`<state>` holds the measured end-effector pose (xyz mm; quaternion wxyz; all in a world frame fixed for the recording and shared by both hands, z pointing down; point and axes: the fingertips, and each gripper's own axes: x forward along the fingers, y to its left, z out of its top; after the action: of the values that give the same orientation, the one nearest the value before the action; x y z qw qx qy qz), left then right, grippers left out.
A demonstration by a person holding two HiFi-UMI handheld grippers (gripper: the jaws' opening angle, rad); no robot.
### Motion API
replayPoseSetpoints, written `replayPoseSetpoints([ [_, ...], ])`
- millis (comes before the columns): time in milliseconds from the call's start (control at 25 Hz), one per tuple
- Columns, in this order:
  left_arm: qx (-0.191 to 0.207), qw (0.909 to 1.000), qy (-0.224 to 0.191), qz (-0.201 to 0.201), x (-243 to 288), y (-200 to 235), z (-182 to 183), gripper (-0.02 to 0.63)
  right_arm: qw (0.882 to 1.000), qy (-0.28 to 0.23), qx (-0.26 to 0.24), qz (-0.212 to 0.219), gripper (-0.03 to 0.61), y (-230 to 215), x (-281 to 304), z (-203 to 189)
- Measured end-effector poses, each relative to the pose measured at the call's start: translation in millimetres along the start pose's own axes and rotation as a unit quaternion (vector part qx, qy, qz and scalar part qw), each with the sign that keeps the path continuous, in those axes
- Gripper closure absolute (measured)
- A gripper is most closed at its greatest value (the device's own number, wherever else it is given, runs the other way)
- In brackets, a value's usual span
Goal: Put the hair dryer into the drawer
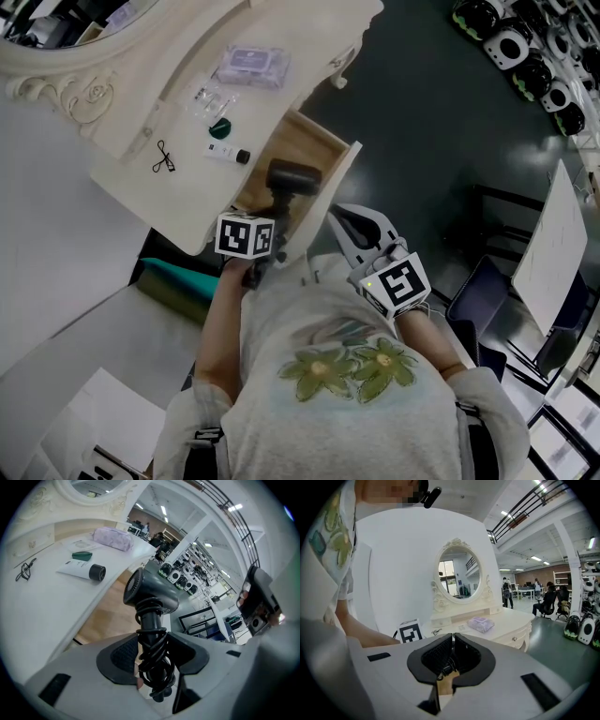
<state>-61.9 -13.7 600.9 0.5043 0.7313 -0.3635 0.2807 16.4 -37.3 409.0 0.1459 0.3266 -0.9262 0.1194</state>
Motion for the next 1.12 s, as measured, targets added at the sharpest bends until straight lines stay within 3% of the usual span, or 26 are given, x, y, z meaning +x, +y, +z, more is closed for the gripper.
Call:
replayPoseSetpoints([
  [1120, -0.002, 0.9982, 0.058, 0.014, 52.0, 27.8, 5.1, 0.416, 1.000, 0.009, 0.018, -0.014, 0.552, -5.4, 8.0, -15.3],
])
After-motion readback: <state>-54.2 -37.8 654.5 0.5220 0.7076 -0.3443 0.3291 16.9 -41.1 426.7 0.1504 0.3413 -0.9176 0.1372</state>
